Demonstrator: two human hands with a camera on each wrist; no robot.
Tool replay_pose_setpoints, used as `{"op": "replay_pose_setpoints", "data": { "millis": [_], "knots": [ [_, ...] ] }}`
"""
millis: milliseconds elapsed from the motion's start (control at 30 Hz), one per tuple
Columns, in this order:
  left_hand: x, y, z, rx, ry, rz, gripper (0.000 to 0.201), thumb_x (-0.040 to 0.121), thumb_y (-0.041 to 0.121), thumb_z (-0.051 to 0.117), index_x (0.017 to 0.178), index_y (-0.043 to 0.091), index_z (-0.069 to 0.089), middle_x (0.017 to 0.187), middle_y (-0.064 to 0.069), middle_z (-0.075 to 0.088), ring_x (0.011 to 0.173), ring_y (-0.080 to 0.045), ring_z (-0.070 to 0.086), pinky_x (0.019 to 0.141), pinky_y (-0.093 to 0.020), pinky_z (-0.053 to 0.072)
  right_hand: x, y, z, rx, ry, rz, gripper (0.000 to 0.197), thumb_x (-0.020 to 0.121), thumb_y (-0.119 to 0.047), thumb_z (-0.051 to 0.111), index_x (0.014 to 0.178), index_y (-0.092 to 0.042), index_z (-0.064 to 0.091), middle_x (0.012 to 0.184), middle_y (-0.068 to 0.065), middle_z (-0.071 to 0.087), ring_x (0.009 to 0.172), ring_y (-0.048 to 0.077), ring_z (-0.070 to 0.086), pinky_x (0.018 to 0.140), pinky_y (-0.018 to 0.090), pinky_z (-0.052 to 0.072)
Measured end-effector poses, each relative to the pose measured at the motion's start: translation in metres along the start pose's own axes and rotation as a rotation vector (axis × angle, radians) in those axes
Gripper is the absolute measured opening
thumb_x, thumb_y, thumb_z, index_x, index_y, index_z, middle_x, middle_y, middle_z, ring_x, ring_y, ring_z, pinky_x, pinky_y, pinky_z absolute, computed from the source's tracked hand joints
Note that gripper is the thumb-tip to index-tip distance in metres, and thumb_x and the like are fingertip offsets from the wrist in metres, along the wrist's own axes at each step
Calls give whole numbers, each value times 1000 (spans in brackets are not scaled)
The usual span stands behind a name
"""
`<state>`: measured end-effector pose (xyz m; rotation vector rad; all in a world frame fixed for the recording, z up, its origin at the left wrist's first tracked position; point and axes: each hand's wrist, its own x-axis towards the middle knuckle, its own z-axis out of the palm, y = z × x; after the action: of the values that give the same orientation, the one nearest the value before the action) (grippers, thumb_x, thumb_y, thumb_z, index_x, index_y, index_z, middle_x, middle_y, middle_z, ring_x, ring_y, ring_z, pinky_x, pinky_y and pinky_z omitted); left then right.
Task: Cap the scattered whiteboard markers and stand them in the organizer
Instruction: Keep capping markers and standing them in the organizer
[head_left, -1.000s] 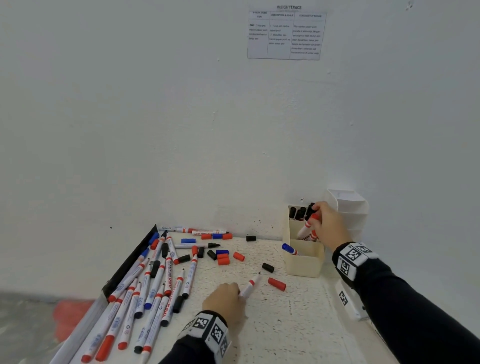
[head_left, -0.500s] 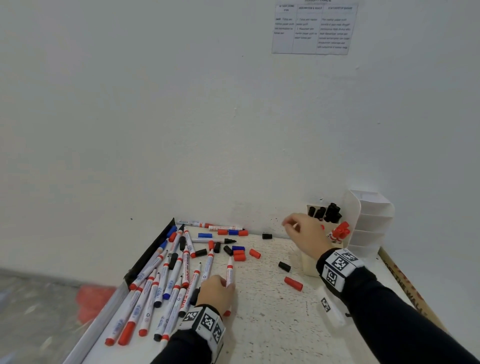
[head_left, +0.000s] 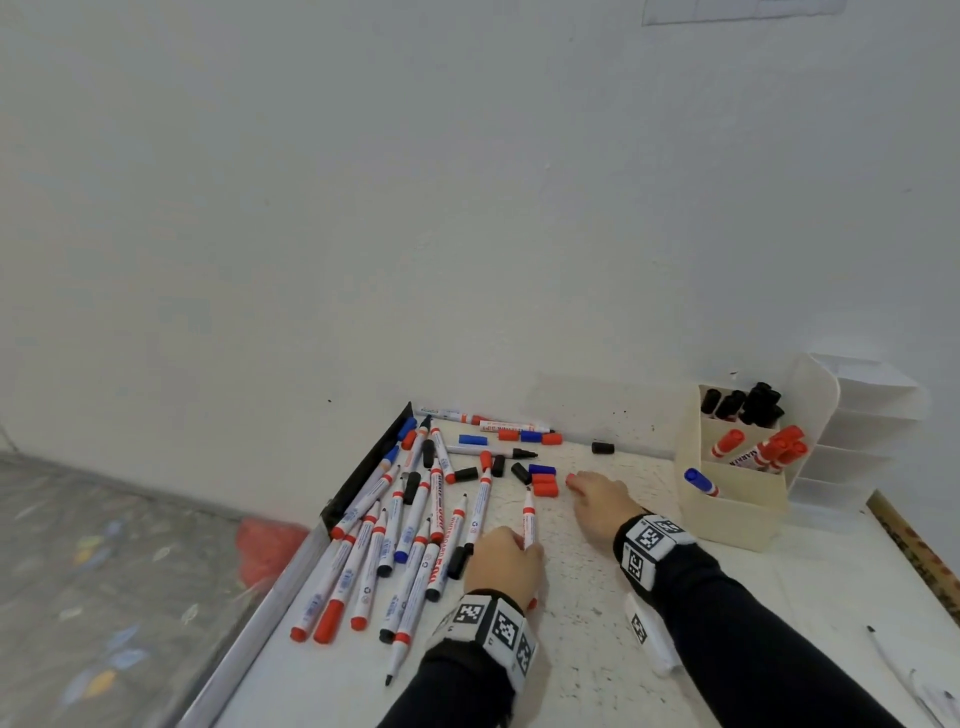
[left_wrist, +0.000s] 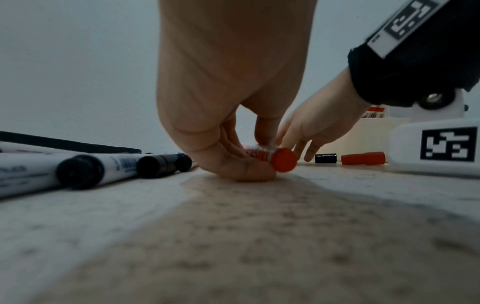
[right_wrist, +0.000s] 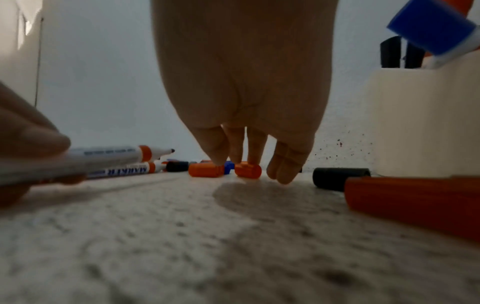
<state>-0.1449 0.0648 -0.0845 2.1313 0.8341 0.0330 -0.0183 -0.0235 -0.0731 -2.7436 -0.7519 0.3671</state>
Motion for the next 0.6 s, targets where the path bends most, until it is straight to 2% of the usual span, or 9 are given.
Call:
{"op": "replay_pose_setpoints", "data": {
  "millis": [67,100,133,167,233,300,467,533,600],
  "knots": [
    [0,1,0,-12,-4,2,26,92,35,50,108,15,57,93,2,59,91,-16,64,82,-28,53,5,2,1,68,73,38,23,92,-12,49,114,-12,59,126,8,54,115,22,51,101,32,42],
    [0,0,1,-30,-8,6,26,91,35,51,108,16,57,93,2,59,90,-16,64,83,-30,54,7,3,1,104,94,51,11,90,-12,54,97,-14,62,117,8,59,107,21,56,96,30,45],
    [0,0,1,-48,-7,14,27,91,35,52,109,16,57,94,2,59,90,-16,64,82,-30,54,6,2,0,115,105,51,6,87,-12,57,84,-17,59,110,8,62,100,20,58,91,28,48],
    [0,0,1,-55,-2,26,27,91,34,52,110,16,56,98,1,60,89,-15,63,81,-28,53,7,3,1,119,115,47,11,86,-12,59,79,-19,56,108,8,63,97,20,59,88,27,48],
    [0,1,1,-60,24,52,29,92,33,51,114,16,55,105,0,62,87,-12,57,76,-24,47,3,1,1,91,84,48,8,88,-13,55,96,-16,58,114,8,58,99,19,57,86,26,47],
    [0,1,1,-60,63,78,30,94,32,50,119,16,54,111,0,62,86,-9,53,75,-22,43,1,0,2,94,81,56,26,92,-13,49,117,-13,56,122,8,51,105,20,56,89,26,45],
    [0,3,0,-58,85,114,30,94,27,50,122,17,55,115,0,63,96,-12,59,83,-24,47,-4,-5,-12,436,367,-38,24,95,-10,44,116,-11,55,116,10,54,100,17,57,93,27,46],
    [1,3,1,-70,83,124,28,93,26,52,120,18,56,113,0,63,96,-12,59,85,-25,48,-11,-6,-16,573,352,-62,23,94,-7,44,115,-11,54,109,8,59,94,14,58,90,27,48],
    [2,2,3,-94,73,145,27,93,24,52,119,18,57,110,0,63,91,-11,56,82,-23,46,-18,-8,-17,602,298,-88,22,94,-6,44,113,-10,55,99,5,61,88,13,58,88,28,50]
  ]
}}
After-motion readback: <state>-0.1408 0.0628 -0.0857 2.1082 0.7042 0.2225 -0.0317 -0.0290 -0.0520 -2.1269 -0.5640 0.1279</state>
